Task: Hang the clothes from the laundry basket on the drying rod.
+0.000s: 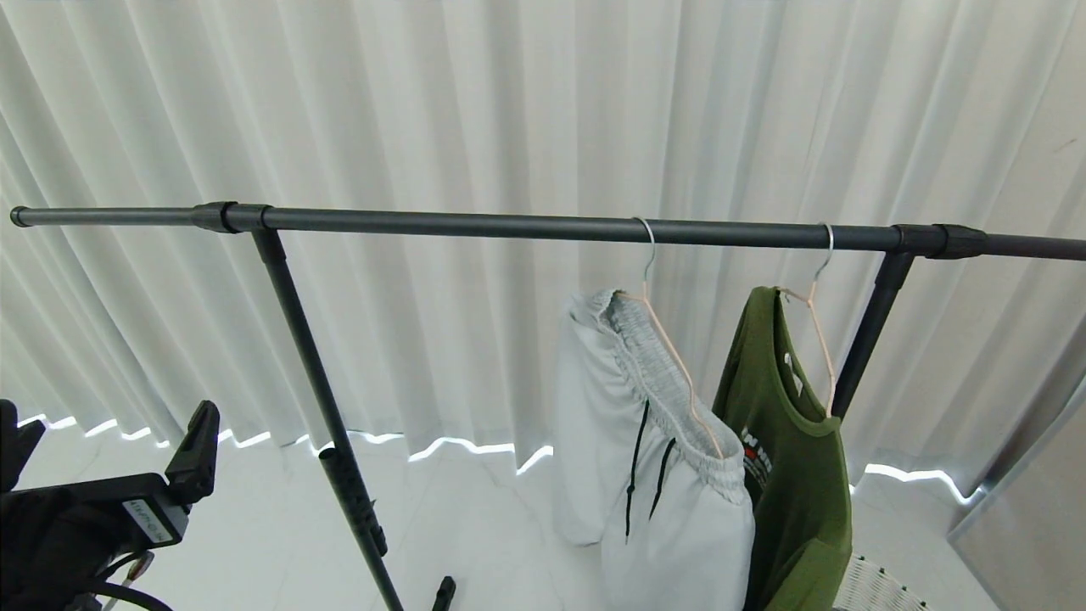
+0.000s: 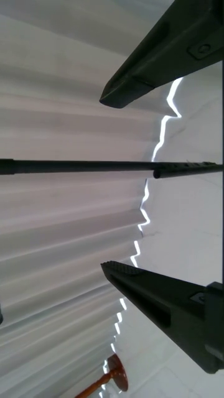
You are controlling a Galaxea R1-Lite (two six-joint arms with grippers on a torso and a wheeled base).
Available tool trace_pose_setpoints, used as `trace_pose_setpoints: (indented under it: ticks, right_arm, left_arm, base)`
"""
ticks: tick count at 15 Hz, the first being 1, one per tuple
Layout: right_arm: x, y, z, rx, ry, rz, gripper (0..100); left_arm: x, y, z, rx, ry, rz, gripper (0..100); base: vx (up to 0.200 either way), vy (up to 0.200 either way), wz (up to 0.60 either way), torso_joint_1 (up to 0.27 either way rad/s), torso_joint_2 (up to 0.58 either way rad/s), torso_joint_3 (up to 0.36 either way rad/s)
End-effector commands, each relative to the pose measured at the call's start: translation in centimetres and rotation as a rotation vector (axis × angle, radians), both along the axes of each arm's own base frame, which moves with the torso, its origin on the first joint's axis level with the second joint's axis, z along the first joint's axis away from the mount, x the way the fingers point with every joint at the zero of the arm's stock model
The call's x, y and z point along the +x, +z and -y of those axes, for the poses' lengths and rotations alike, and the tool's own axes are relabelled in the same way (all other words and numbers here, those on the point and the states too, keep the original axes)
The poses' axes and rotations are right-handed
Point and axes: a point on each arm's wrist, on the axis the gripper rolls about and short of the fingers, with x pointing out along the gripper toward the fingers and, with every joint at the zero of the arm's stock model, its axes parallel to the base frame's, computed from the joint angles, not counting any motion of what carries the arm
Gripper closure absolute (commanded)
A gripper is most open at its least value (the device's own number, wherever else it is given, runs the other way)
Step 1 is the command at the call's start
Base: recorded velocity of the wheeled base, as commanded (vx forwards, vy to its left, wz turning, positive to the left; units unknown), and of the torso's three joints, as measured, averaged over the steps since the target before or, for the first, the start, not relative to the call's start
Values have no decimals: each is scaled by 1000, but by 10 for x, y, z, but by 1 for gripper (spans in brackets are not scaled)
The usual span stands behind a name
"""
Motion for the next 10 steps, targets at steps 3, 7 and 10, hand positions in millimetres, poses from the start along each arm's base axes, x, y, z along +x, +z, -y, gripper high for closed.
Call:
trace_pose_setpoints:
  ticks: [3, 7, 10]
  right_arm:
    - [1, -2, -1, -23, 42, -15, 0]
    - [1, -2, -1, -19, 39, -12, 0]
    - [1, -2, -1, -19, 39, -12, 0]
  left_arm:
    - [-4, 2, -2, -13, 0, 20, 0]
    - [-8, 5, -4, -50, -7, 49, 0]
    - [-10, 6, -5, -52, -9, 55, 0]
  base:
    - [0, 0, 0, 0, 0, 0]
    - [0, 0, 0, 0, 0, 0]
    - [0, 0, 0, 0, 0, 0]
